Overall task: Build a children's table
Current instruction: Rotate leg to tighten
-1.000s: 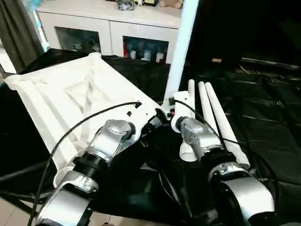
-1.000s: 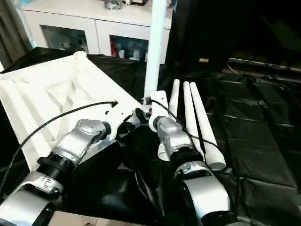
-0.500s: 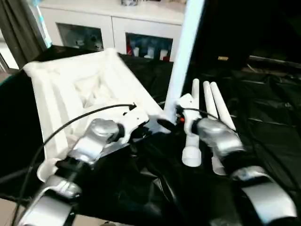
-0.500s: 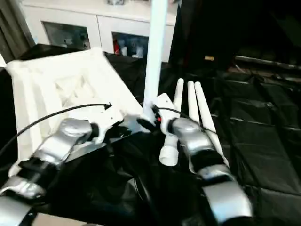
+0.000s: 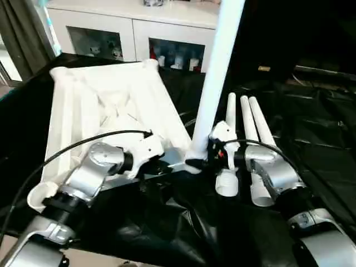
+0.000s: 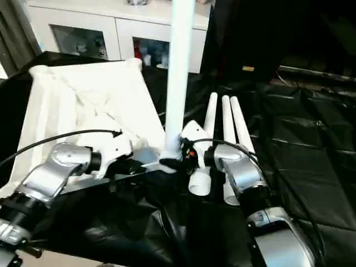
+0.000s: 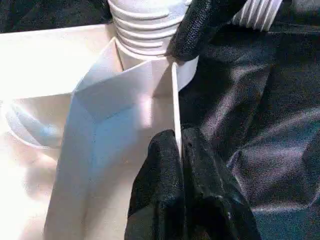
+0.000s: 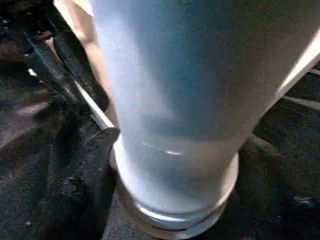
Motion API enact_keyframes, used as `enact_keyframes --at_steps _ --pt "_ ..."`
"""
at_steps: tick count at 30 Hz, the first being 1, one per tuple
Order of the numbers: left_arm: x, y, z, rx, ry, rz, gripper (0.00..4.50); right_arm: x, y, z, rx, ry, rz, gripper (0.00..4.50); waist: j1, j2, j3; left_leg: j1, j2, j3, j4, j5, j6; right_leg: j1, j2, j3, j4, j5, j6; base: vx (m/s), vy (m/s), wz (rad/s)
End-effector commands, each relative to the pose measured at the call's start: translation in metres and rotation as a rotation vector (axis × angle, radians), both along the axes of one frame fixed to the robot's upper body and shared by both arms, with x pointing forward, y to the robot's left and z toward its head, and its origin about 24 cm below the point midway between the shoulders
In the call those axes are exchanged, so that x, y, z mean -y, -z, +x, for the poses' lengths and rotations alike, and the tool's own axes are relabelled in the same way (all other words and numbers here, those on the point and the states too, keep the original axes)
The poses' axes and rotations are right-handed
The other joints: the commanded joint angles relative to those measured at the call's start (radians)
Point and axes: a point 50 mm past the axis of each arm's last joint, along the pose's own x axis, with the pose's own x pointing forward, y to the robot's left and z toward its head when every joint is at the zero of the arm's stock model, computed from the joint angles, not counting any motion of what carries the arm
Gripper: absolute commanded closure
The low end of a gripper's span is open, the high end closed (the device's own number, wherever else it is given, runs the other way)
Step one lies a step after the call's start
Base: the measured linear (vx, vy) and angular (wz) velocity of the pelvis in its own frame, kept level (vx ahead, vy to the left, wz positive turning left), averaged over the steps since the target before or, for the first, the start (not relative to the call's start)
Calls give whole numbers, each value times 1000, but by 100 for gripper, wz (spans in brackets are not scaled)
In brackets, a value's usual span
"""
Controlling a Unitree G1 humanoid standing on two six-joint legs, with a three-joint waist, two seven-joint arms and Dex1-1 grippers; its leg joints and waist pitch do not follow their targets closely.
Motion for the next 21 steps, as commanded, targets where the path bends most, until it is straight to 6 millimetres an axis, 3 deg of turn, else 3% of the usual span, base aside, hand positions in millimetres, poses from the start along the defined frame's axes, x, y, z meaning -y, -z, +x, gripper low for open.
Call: enact_keyframes --at_steps 1,4,12,14,16,17,18,19,20,21 --pt "5 5 -8 -36 72 15 450 6 -5 1 10 16 3 138 1 12 -69 -8 6 15 -64 -175 27 69 -51 57 -59 -224 -188 0 0 0" --pt "5 6 -8 -38 73 13 450 6 -5 0 1 8 8 169 2 11 -70 -8 6 16 -62 -159 28 69 -51 58 -56 -203 -191 0 0 0" --pt "6 7 -6 -35 28 3 450 5 1 0 -10 69 5 174 2 11 -68 -7 5 16 -63 -170 23 68 -52 57 -61 -242 -178 0 0 0" --pt "10 9 4 -6 -84 8 450 4 10 7 -17 229 -1 174 0 9 -66 -8 5 16 -64 -177 17 66 -51 57 -63 -256 -173 0 0 0" --pt "18 12 15 23 -222 13 450 0 19 15 -52 428 23 175 -11 9 -57 0 0 15 -68 -256 -10 58 -51 53 -81 -417 -132 0 0 0" --pt "20 13 16 24 -243 13 450 -1 20 16 -60 457 28 175 -11 9 -57 0 0 15 -68 -256 -10 58 -51 53 -81 -417 -132 0 0 0" --pt "24 15 20 30 -290 25 450 -4 23 20 -85 541 47 175 -12 11 -58 8 -2 13 -65 -288 -15 56 -53 50 -91 -485 -108 0 0 0" --pt "30 17 23 39 -335 53 450 -8 25 24 -124 648 70 175 -12 12 -59 10 -2 11 -65 -287 -18 54 -56 49 -96 -503 -97 0 0 0" --pt "30 17 23 39 -335 53 450 -8 25 24 -124 648 70 175 -14 12 -59 9 -2 11 -65 -286 -17 53 -55 49 -97 -506 -92 0 0 0" --pt "45 19 26 49 -383 56 450 -20 29 26 -162 755 73 175 -14 12 -59 7 -2 12 -65 -294 -10 51 -56 47 -100 -511 -83 0 0 0"
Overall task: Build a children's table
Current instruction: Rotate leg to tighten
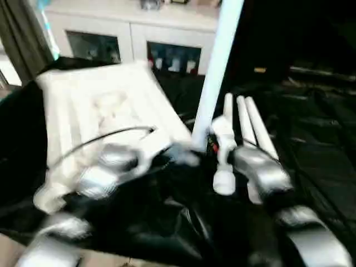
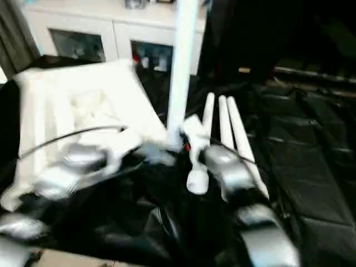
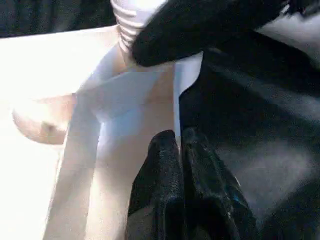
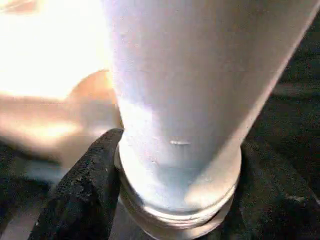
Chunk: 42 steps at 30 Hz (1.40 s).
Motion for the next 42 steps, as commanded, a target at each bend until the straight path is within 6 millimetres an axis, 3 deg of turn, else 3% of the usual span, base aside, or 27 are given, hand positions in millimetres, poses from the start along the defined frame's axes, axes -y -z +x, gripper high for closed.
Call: enact_keyframes --at_steps 1,2,6,8,9,10,11,13,19,24,28,31,37,42 --pt "7 9 2 -11 -83 49 450 0 17 -2 -113 169 5 175 -3 13 -58 2 -4 10 -67 -304 -12 41 -52 43 -103 -520 -79 0 0 0" --pt "7 9 2 -11 -83 49 450 0 17 -2 -113 169 5 175 -2 13 -60 4 -5 9 -66 -307 -11 41 -53 41 -104 -522 -75 0 0 0" --pt "41 5 -1 -6 -58 -16 450 -37 17 -8 -108 88 4 175 0 7 -61 -4 -2 8 -69 -310 1 43 -54 40 -103 -497 -69 0 0 0" --pt "45 4 -2 -5 -53 -26 450 -44 17 -9 -101 73 9 175 1 8 -61 -7 -1 7 -71 -305 4 45 -54 41 -101 -483 -69 0 0 0" --pt "45 3 -1 -2 -58 -26 450 -46 16 -8 -96 77 19 175 0 3 -62 -9 -1 8 -72 -298 6 46 -54 42 -100 -473 -69 0 0 0" --pt "44 3 0 0 -64 -24 450 -47 15 -8 -95 85 23 140 1 5 -62 -8 -1 8 -72 -298 6 45 -54 42 -98 -471 -71 0 0 0" --pt "44 3 0 0 -65 -23 450 -47 15 -8 -95 86 24 140 -1 7 -61 -9 -1 7 -74 -305 5 45 -55 42 -99 -473 -72 0 0 0" --pt "40 3 1 3 -74 -19 450 -45 13 -5 -86 100 34 105 -2 7 -62 -9 -1 7 -73 -312 5 45 -54 42 -100 -474 -72 0 0 0" --pt "26 5 -3 5 -5 -20 450 -25 3 1 -5 42 14 96 -1 6 -62 -11 -2 8 -74 -308 15 46 -55 43 -102 -483 -66 0 0 0" --pt "8 4 -7 -23 44 -29 450 2 1 -3 61 -141 -68 96 4 5 -66 -17 3 12 -74 -242 25 53 -55 49 -87 -374 -105 0 0 0" --pt "-2 1 -9 -18 106 -36 450 16 -4 -10 85 -276 -82 96 7 9 -70 -19 4 13 -71 -185 43 61 -52 52 -69 -252 -159 0 0 0" --pt "-9 -3 -14 -20 190 -55 450 27 -10 -17 102 -386 -81 96 7 5 -72 -20 4 16 -68 -150 62 65 -50 54 -62 -183 -186 0 0 0" --pt "-21 -9 -27 -58 336 -68 450 35 -17 -27 112 -522 -84 96 8 6 -69 -18 7 17 -69 -156 66 65 -52 55 -61 -191 -199 0 0 0" --pt "-36 -7 -31 -85 371 -26 450 36 -20 -33 120 -605 -85 96 10 5 -66 -11 9 17 -73 -196 48 59 -52 56 -69 -263 -182 0 0 0"
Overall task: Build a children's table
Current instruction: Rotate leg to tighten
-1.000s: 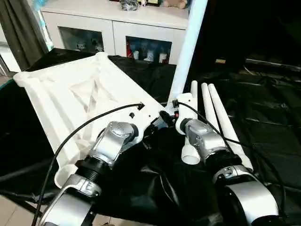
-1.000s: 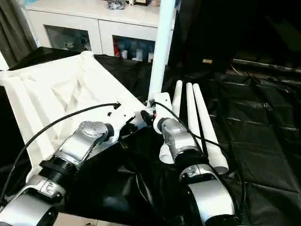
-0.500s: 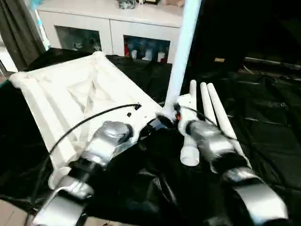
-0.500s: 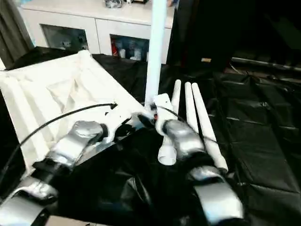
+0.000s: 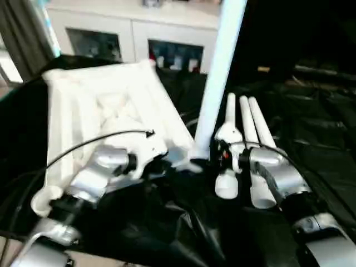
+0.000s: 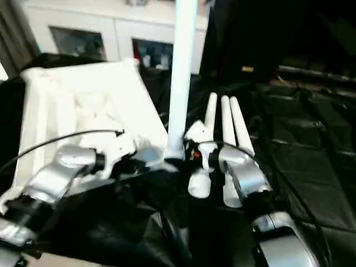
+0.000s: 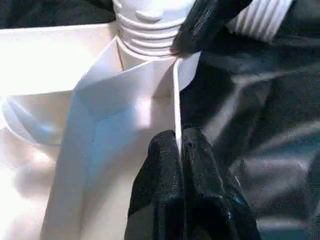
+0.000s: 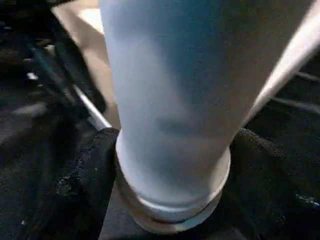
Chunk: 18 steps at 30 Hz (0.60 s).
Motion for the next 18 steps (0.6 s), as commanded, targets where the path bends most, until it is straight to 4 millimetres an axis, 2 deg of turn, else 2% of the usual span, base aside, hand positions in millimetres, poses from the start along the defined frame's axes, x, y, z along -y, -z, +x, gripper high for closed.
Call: enact_keyframes --at_steps 1,3,5,10,11,18 --pt "4 0 -6 -8 65 -1 450 5 -5 0 17 -13 -2 96 2 6 -61 -9 7 15 -62 -192 44 62 -52 57 -64 -260 -178 0 0 0" --pt "1 0 -8 -17 75 1 450 4 -5 -2 16 -26 -5 96 2 2 -63 -10 8 15 -61 -174 42 63 -52 58 -59 -231 -183 0 0 0" --pt "0 0 -9 -21 82 1 450 2 -4 -2 14 -32 -5 96 2 3 -64 -11 7 15 -60 -163 43 64 -52 58 -56 -213 -189 0 0 0" --pt "0 0 -9 -24 85 0 450 1 -3 -3 4 -41 -7 96 3 3 -64 -11 6 16 -59 -152 43 65 -51 58 -55 -208 -190 0 0 0" --pt "0 0 -9 -24 86 0 450 1 -2 -3 0 -44 -9 122 3 3 -64 -11 6 16 -59 -152 43 65 -51 58 -55 -208 -190 0 0 0" --pt "0 0 -10 -26 84 3 450 1 1 -4 -11 -45 -24 169 3 4 -65 -10 6 16 -58 -148 41 66 -51 58 -54 -204 -190 0 0 0"
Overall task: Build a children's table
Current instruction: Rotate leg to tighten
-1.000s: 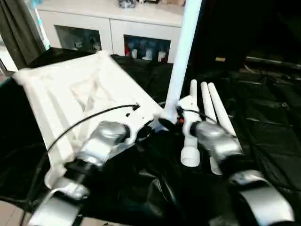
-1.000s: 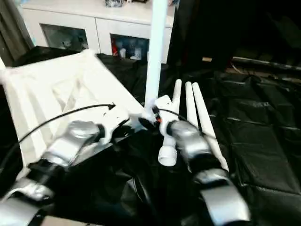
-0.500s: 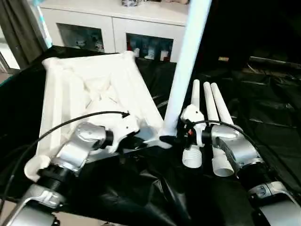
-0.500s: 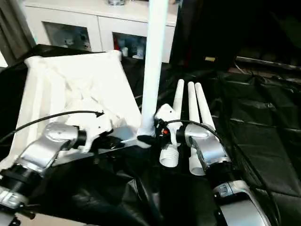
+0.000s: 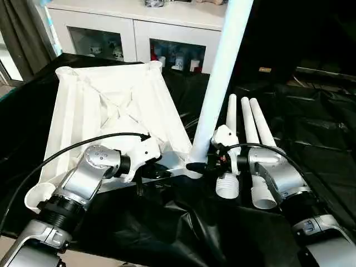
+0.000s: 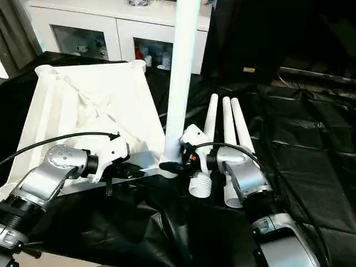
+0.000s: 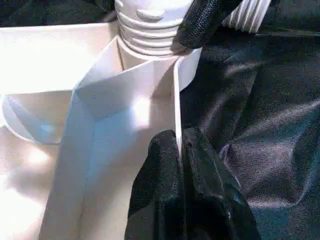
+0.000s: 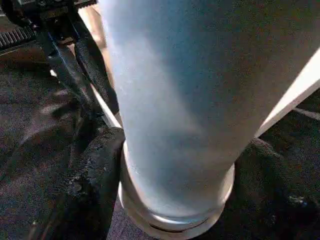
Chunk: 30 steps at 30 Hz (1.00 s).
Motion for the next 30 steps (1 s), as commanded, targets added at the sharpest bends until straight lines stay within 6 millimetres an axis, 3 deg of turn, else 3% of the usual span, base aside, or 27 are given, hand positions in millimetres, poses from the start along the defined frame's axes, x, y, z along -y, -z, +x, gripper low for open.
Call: enact_keyframes --at_steps 1,7,10,11,12,14,17,18,22,24,26,28,30 --pt "5 1 -6 -19 62 2 450 4 2 -1 2 13 -24 172 3 6 -66 -10 6 16 -58 -147 42 66 -51 58 -55 -201 -191 0 0 0" --pt "6 1 -4 -15 47 -10 450 3 2 1 -3 55 17 176 2 5 -66 -11 6 15 -57 -144 42 67 -51 58 -53 -194 -194 0 0 0" --pt "15 -4 5 -6 -61 -110 450 -1 8 15 5 296 70 176 -2 6 -63 -13 4 15 -59 -160 25 65 -53 58 -57 -239 -185 0 0 0" --pt "15 -4 7 -2 -78 -109 450 -2 9 16 0 328 73 176 -6 4 -62 -11 2 15 -60 -180 13 64 -52 57 -62 -284 -171 0 0 0" --pt "19 -1 15 16 -168 -98 450 -4 15 23 -23 474 90 176 -7 4 -62 -10 3 13 -60 -187 9 63 -52 57 -62 -301 -164 0 0 0" --pt "24 4 24 35 -272 -74 450 -8 21 30 -61 639 107 177 -15 10 -59 -2 -1 13 -61 -222 -17 54 -50 58 -72 -378 -143 0 0 0" --pt "37 9 33 45 -386 -51 450 -18 24 35 -115 794 133 177 -11 13 -60 -1 -2 16 -57 -233 -13 50 -51 61 -76 -390 -128 0 0 0" --pt "49 10 37 65 -424 -40 450 -29 25 37 -141 828 152 177 -8 11 -61 -2 -3 14 -58 -233 -11 53 -50 58 -77 -394 -121 0 0 0" --pt "71 10 36 73 -429 -49 450 -46 25 37 -125 838 95 177 -1 11 -64 1 -2 17 -56 -226 -3 48 -47 60 -73 -339 -128 0 0 0" --pt "89 9 35 105 -394 -48 450 -59 26 35 -115 794 82 177 -1 7 -64 -6 -2 17 -57 -215 4 51 -45 62 -67 -303 -135 0 0 0" --pt "97 9 35 148 -376 -34 450 -65 26 34 -128 785 101 177 3 8 -65 -4 -3 19 -57 -217 15 50 -46 66 -66 -295 -137 0 0 0" --pt "97 9 34 160 -363 -23 450 -65 26 34 -130 782 106 122 4 8 -63 -4 -4 21 -58 -225 19 49 -44 66 -69 -304 -135 0 0 0" --pt "97 11 35 162 -368 -15 450 -62 25 36 -134 802 116 108 4 11 -63 -5 -4 21 -59 -244 19 49 -46 67 -72 -333 -127 0 0 0"
